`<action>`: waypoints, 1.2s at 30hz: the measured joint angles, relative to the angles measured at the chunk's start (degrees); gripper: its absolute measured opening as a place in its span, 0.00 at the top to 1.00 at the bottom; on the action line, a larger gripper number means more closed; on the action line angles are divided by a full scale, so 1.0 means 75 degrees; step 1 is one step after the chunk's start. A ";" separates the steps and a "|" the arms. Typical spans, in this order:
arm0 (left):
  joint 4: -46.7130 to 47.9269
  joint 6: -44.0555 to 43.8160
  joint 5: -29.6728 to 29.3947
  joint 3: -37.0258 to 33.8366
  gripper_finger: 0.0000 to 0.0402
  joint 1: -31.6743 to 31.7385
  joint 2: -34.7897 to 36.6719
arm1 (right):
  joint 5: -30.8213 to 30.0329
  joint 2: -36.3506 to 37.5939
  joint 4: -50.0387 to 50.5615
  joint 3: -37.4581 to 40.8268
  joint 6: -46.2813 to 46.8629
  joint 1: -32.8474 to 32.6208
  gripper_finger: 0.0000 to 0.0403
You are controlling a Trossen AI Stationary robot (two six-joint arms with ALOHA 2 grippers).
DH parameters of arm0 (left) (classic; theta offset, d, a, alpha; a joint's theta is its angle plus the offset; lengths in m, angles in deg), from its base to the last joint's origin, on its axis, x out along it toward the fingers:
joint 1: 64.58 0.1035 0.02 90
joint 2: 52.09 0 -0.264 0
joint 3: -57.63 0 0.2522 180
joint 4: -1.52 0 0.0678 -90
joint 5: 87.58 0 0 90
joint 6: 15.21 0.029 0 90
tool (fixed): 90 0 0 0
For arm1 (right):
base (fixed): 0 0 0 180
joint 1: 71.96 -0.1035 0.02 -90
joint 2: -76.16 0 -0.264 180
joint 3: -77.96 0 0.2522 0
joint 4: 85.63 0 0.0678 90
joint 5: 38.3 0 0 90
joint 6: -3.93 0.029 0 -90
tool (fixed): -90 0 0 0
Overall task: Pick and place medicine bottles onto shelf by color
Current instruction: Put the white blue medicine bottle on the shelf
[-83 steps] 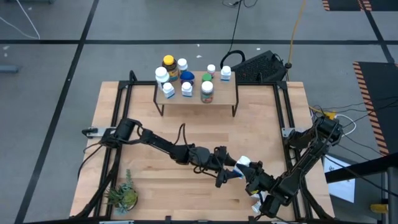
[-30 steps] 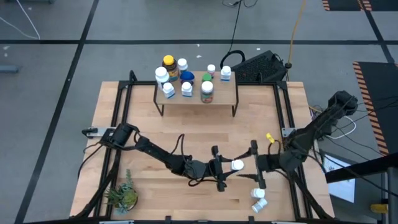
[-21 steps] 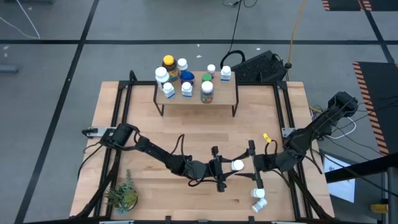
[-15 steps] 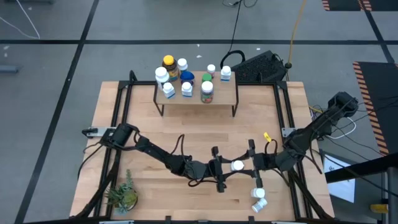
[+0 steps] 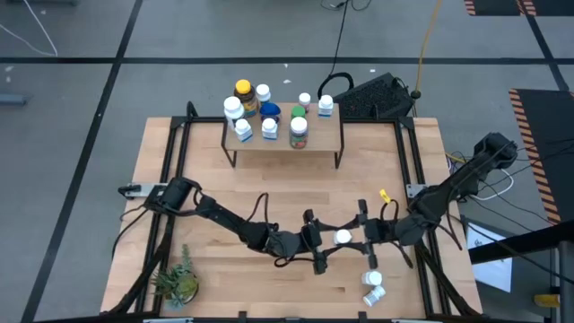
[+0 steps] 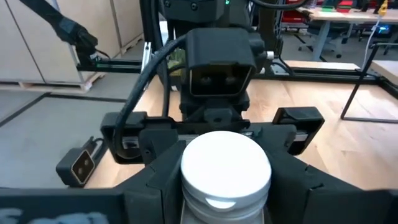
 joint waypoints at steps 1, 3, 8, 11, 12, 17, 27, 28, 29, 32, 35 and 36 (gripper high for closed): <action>0.0052 -0.0001 -0.0002 0.0000 0.33 0.0000 0.0000 | 0.0009 0.0044 0.0051 0.0000 0.0005 -0.0002 0.61; 0.0076 0.0002 -0.0003 0.0000 0.28 0.0000 0.0000 | 0.0022 0.0173 0.0113 0.0000 0.0007 -0.0006 0.61; 0.0484 -0.0847 -0.0069 0.0000 0.21 0.0008 0.0000 | -0.0146 0.0785 0.0418 0.0000 -0.0187 -0.0006 0.61; 0.1706 -0.2579 0.0303 0.0000 0.20 0.0100 0.0079 | -0.0805 0.1365 0.1114 0.0000 -0.0538 0.0065 0.60; 0.2170 -0.2899 0.0469 0.0000 0.20 0.0131 0.0086 | -0.0986 0.1584 0.1370 0.0000 -0.0690 0.0137 0.60; 0.3907 -0.3761 0.0008 -0.0020 0.20 0.0145 0.0085 | -0.1171 0.2587 0.2009 0.0000 -0.1581 0.1144 0.59; 0.2547 -0.3753 0.0278 -0.0847 0.20 0.0342 0.0082 | 0.1750 0.3532 0.2049 -0.0009 -0.3345 0.5677 0.59; 0.2411 -0.3699 0.0297 -0.0920 0.20 0.0360 0.0082 | 0.2382 0.3365 0.1940 -0.0014 -0.3339 0.6247 0.59; 0.2272 -0.3654 0.0300 -0.0966 0.20 0.0394 0.0082 | 0.3025 0.3123 0.1791 -0.0015 -0.3311 0.6801 0.59; 0.2142 -0.3700 0.0339 -0.1090 0.20 0.0541 0.0090 | 0.4736 0.2196 0.1291 -0.0044 -0.3281 0.8212 0.59; 0.2249 -0.3775 0.0543 -0.1145 0.20 0.0657 0.0079 | 0.5913 0.1174 0.0775 -0.0476 -0.3156 0.9237 0.59; 0.2219 -0.3812 0.0567 -0.1142 0.20 0.0668 0.0080 | 0.6337 0.0860 0.0575 -0.0672 -0.3002 0.9510 0.59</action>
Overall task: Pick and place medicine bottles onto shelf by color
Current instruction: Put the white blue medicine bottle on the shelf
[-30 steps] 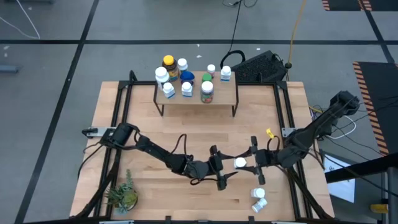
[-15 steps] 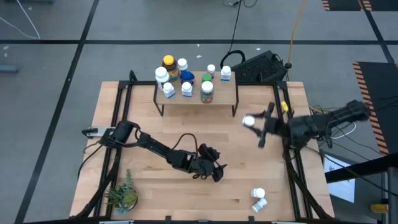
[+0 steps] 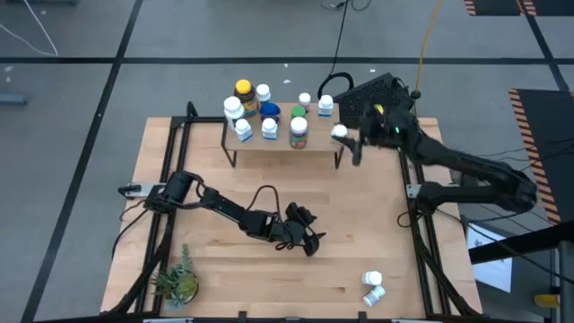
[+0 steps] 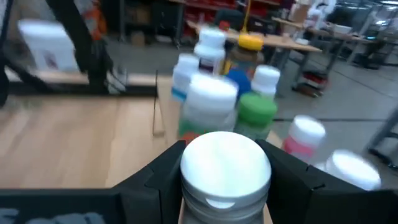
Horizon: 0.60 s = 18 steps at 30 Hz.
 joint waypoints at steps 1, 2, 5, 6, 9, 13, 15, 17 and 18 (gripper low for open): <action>-0.0036 -0.0030 0.0061 0.0005 0.20 0.0005 0.0005 | 0.0443 -0.0300 -0.0163 -0.0194 0.0135 0.0223 0.59; -0.0032 -0.0038 0.0115 0.0012 0.20 0.0003 0.0005 | 0.0848 -0.0579 -0.0277 -0.0386 0.0234 0.0403 0.59; 0.0025 0.0153 0.0134 0.0006 0.20 -0.0027 0.0002 | 0.1628 -0.1390 -0.0307 -0.1060 0.0265 0.0780 0.59; 0.0021 0.0247 0.0134 0.0006 0.20 -0.0050 0.0002 | 0.1863 -0.1646 -0.0302 -0.1262 0.0182 0.0899 0.59; 0.0046 0.0499 0.0253 0.0009 0.20 -0.0055 0.0002 | 0.2567 -0.2425 -0.0233 -0.1642 -0.0067 0.1252 0.59; 0.0232 0.0651 0.0362 0.0009 0.20 -0.0050 0.0002 | 0.3121 -0.3107 -0.0315 -0.1846 -0.0402 0.1647 0.59; 0.0383 0.0731 0.0362 0.0009 0.20 -0.0045 0.0002 | 0.3119 -0.3256 -0.0340 -0.1846 -0.0638 0.1783 0.59; 0.0479 0.0807 0.0366 0.0009 0.20 -0.0021 0.0002 | 0.3119 -0.3394 -0.0343 -0.1849 -0.0808 0.1879 0.59; 0.0524 0.0859 0.0367 0.0009 0.20 0.0000 0.0002 | 0.3124 -0.3454 -0.0342 -0.1849 -0.0847 0.1916 0.59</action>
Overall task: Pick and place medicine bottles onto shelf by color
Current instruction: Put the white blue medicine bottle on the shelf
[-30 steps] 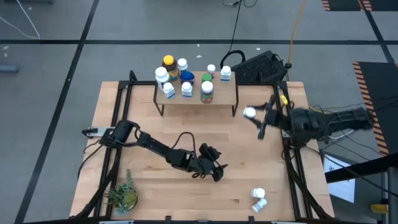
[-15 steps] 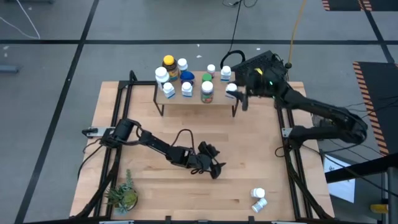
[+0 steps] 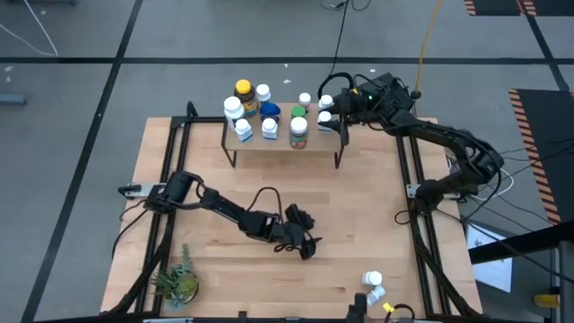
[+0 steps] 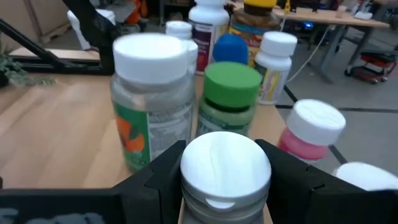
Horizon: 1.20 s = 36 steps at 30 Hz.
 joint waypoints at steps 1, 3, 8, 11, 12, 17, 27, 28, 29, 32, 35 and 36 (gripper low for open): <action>0.0052 0.0070 0.0013 0.0000 0.20 0.0030 0.0000 | 0.0042 -0.0049 -0.0002 0.0000 -0.0032 0.0038 0.59; 0.0136 0.0192 0.0015 0.0000 0.20 0.0111 0.0000 | 0.0355 -0.0188 -0.0042 0.0000 -0.0097 0.0096 0.59; 0.0138 0.0442 0.0525 0.0000 0.20 0.0360 0.0000 | 0.0595 -0.0396 -0.0246 0.0000 -0.0268 0.0215 0.58; 0.0213 0.0446 0.0738 0.0003 0.20 0.0478 0.0000 | 0.0553 -0.0396 -0.0383 0.0000 -0.0490 0.0282 0.55; 0.0279 0.0446 0.0744 0.0003 0.20 0.0498 0.0000 | 0.0551 -0.0396 -0.0475 0.0000 -0.0487 0.0289 0.53; 0.0557 0.0561 0.0786 0.0003 0.20 0.0620 0.0000 | 0.0537 -0.0393 -0.0789 0.0000 -0.0402 0.0380 0.47; 0.0674 0.0699 0.1220 0.0006 0.20 0.0945 0.0042 | 0.0534 0.0176 -0.0782 0.0009 0.0066 0.0383 0.43; 0.0673 0.0764 0.1212 0.0006 0.20 0.0975 0.0052 | 0.0534 0.0384 -0.0705 0.0009 0.0173 0.0360 0.43; 0.0638 0.0913 0.1202 0.0006 0.20 0.1009 0.0052 | 0.0535 0.0616 -0.0556 0.0009 0.0267 0.0324 0.43; 0.0500 0.1448 0.1184 0.0006 0.20 0.1081 0.0052 | 0.0551 0.1459 0.0175 0.0009 0.0332 0.0057 0.43; 0.0457 0.1534 0.1187 0.0006 0.20 0.1130 0.0052 | 0.0515 0.2286 0.1306 0.0009 0.0023 -0.0580 0.44; 0.0448 0.1553 0.1187 0.0006 0.20 0.1130 0.0052 | 0.0357 0.2533 0.1624 0.0009 -0.0004 -0.0875 0.44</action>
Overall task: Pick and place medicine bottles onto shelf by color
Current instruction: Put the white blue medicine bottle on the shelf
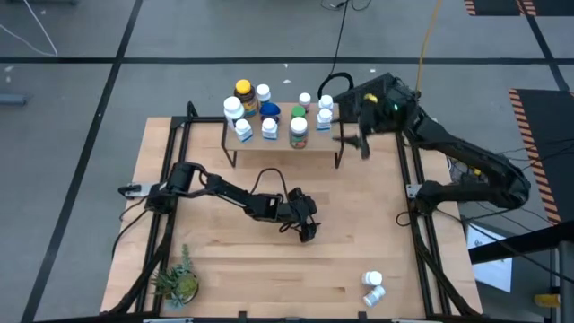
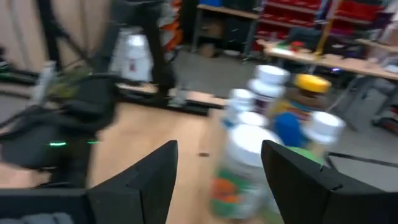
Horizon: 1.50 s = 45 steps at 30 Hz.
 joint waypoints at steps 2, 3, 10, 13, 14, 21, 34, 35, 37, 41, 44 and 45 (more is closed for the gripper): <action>-0.0251 0.0055 0.0002 -0.0003 0.20 0.0000 0.0000 | -0.0465 0.0448 0.0692 0.0000 -0.0065 -0.0674 0.45; -0.0415 0.0109 0.0031 -0.0001 0.20 -0.0002 0.0000 | -0.0752 0.0614 0.1001 0.0000 -0.0099 -0.1074 0.46; -0.2183 0.0293 0.0564 0.0009 0.20 -0.0197 -0.0104 | -0.2759 0.0849 0.2815 0.0009 0.0233 -0.3995 0.47; -0.2937 0.0515 0.0609 0.0002 0.20 -0.0391 -0.0357 | -0.3385 0.0609 0.3218 0.0011 0.0923 -0.5160 0.47; -0.3181 0.0628 0.0609 0.0007 0.20 -0.0484 -0.0462 | -0.3614 0.0528 0.3351 0.0022 0.1162 -0.5544 0.47; -0.3404 0.1931 0.0251 0.0015 0.20 -0.1141 -0.0731 | -0.5220 -0.0006 0.3780 0.0563 0.3623 -0.8275 0.47; -0.2824 0.0881 -0.0533 0.0020 0.20 -0.1201 -0.0731 | -0.5792 -0.1305 0.3588 0.0836 0.7932 -1.1789 0.47; -0.2832 0.0759 -0.0533 0.0020 0.20 -0.1201 -0.0731 | -0.5803 -0.1364 0.3617 0.0836 0.8065 -1.1960 0.47; -0.2825 0.0487 -0.0534 0.0020 0.20 -0.1201 -0.0731 | -0.5922 -0.1469 0.3703 0.0836 0.8237 -1.2225 0.47; -0.2957 -0.0043 -0.0536 0.0020 0.20 -0.1222 -0.0731 | -0.6566 -0.1569 0.3796 0.0831 0.8310 -1.2592 0.47; -0.2958 -0.0246 -0.0544 0.0020 0.20 -0.1276 -0.0731 | -0.7045 -0.1612 0.3799 0.0831 0.8104 -1.2752 0.47; -0.2958 -0.0282 -0.0551 0.0020 0.20 -0.1304 -0.0731 | -0.7190 -0.1615 0.3818 0.0831 0.8034 -1.2782 0.47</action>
